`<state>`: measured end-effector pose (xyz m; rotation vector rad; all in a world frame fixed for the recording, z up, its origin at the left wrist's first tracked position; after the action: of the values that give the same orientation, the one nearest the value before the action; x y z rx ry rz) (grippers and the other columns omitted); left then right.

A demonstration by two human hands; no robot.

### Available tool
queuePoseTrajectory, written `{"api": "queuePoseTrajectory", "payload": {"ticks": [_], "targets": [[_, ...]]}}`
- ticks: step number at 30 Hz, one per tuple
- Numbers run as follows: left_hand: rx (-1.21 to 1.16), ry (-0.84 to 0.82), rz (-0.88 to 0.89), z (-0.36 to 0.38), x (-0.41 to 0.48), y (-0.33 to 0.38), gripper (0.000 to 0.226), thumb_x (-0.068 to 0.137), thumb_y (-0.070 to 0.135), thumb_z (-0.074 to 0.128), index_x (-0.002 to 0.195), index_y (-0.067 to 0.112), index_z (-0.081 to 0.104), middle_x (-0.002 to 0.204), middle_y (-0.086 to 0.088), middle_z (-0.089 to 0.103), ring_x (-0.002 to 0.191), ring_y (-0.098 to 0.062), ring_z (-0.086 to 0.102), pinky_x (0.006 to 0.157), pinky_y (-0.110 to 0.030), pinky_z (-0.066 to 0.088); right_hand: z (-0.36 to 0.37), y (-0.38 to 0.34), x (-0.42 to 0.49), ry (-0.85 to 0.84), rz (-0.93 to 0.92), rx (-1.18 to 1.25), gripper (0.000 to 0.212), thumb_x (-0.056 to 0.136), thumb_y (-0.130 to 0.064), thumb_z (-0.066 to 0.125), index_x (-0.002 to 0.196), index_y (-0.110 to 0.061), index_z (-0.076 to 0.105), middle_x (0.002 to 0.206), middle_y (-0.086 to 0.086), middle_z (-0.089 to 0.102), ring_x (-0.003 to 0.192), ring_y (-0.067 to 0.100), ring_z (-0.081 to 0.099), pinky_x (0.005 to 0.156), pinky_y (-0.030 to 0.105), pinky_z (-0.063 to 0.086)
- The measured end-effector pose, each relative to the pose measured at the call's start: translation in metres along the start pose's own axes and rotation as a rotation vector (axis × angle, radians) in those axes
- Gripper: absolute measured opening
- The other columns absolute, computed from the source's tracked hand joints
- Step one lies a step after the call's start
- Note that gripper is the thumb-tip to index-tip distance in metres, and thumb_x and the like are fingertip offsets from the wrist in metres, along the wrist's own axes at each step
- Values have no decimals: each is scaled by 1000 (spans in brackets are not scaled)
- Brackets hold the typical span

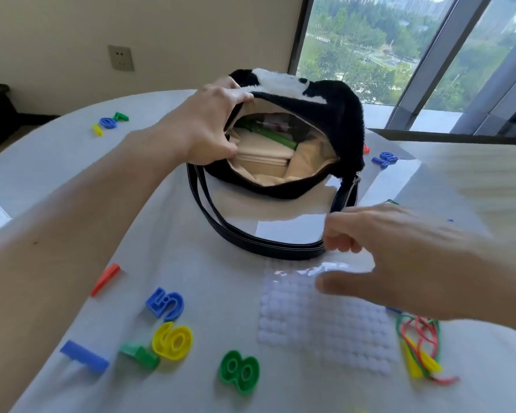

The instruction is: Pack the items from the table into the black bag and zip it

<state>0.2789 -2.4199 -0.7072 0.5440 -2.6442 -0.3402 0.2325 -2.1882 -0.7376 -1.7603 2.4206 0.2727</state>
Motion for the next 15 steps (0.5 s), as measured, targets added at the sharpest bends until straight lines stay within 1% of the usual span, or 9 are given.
{"api": "queuePoseTrajectory", "payload": {"ticks": [2, 4, 5, 7, 9, 12, 13, 15], "targets": [[6, 4, -7, 0, 1, 1, 77, 78, 6, 69, 149, 13, 40, 139, -1, 43, 126, -22, 46, 103, -36, 43, 18, -5, -13, -70, 2, -69, 78, 57, -98, 24, 114, -46, 39, 110, -23, 48, 102, 7, 52, 83, 34, 51], [16, 10, -5, 1, 1, 2, 76, 79, 6, 68, 150, 12, 40, 140, -2, 43, 128, -23, 45, 104, -36, 42, 30, -9, -14, -107, -18, -24, 89, 54, -99, 34, 125, -45, 35, 116, -18, 44, 107, 12, 51, 88, 38, 50], [21, 11, -3, 1, 1, 3, 76, 80, 6, 68, 150, 12, 39, 140, -3, 43, 129, -23, 44, 105, -35, 41, 32, -9, -11, -113, -22, 9, 93, 53, -100, 40, 128, -45, 34, 117, -16, 43, 108, 14, 51, 89, 39, 50], [29, 11, 0, 1, 0, 4, 77, 80, 6, 68, 150, 12, 39, 140, -3, 43, 130, -23, 44, 105, -35, 40, 34, -7, -5, -132, -17, 60, 98, 46, -101, 49, 125, -47, 29, 114, -17, 42, 105, 13, 52, 87, 36, 50], [32, 9, 0, 1, -2, 4, 77, 79, 6, 69, 150, 12, 39, 141, -3, 43, 130, -23, 43, 106, -34, 40, 36, -8, 1, -161, -11, 100, 101, 39, -100, 57, 121, -47, 28, 109, -21, 43, 103, 10, 50, 81, 31, 47], [34, 10, 0, -1, -4, 3, 77, 79, 6, 69, 150, 12, 39, 140, -2, 43, 130, -24, 44, 106, -36, 40, 40, -9, 8, -198, -12, 133, 103, 33, -97, 64, 113, -40, 35, 101, -21, 47, 99, 9, 48, 70, 26, 41], [33, 7, 0, -1, -5, 3, 77, 79, 6, 69, 150, 12, 39, 140, -2, 43, 129, -24, 44, 106, -37, 40, 40, -10, 11, -196, -14, 127, 100, 33, -96, 66, 111, -39, 39, 100, -20, 47, 98, 9, 48, 71, 24, 41], [33, -1, 4, 1, -5, 3, 78, 78, 7, 69, 150, 12, 39, 141, -3, 43, 129, -25, 44, 107, -37, 40, 41, -10, 14, -185, -33, 125, 96, 36, -94, 68, 110, -37, 48, 104, -20, 48, 101, 8, 49, 81, 27, 46]]}}
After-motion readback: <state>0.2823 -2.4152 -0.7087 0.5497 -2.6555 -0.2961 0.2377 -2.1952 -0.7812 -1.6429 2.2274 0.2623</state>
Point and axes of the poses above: each hand's wrist, its own x-axis towards the middle knuckle, its own z-axis out of the palm, y = z × x, the point moved 8 cm from there along x, towards the middle knuckle
